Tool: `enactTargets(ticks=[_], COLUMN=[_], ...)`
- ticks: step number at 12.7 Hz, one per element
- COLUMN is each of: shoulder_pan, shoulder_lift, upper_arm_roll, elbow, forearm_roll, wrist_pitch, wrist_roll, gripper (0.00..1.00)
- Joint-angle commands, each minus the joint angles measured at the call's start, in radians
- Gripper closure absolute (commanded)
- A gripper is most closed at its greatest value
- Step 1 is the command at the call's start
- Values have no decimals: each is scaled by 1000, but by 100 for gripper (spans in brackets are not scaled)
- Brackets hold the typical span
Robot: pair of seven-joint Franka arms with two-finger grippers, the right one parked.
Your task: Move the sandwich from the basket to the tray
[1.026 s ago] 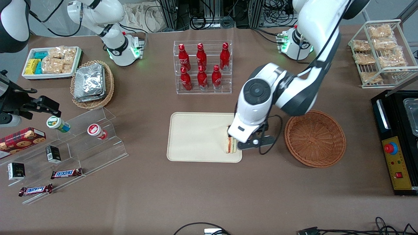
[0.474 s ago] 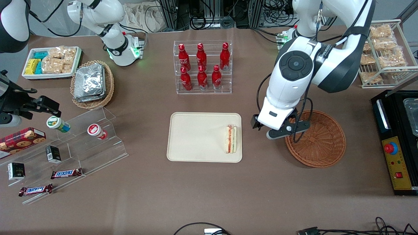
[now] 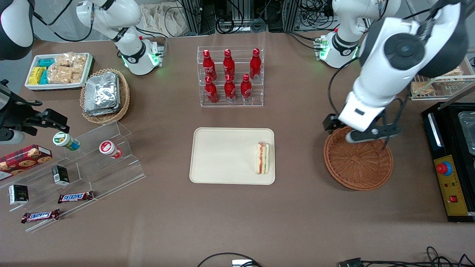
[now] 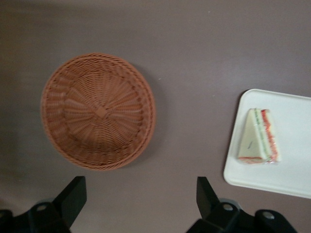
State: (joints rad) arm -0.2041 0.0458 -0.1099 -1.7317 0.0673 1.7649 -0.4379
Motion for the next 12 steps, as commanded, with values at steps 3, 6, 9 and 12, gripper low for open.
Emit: enactTargets(ticks=[3, 6, 9, 12], shoulder_pan=[31, 107, 121, 120], shoulder_lift=[-87, -86, -69, -6], upper_arm_roll=[117, 122, 141, 141], elbow=[-49, -23, 12, 110], forearm_roll=[-32, -30, -11, -9], wrist_pitch=[-90, -137, -150, -179], wrist_roll=[244, 427, 484, 511], gripper=[0, 0, 0, 0])
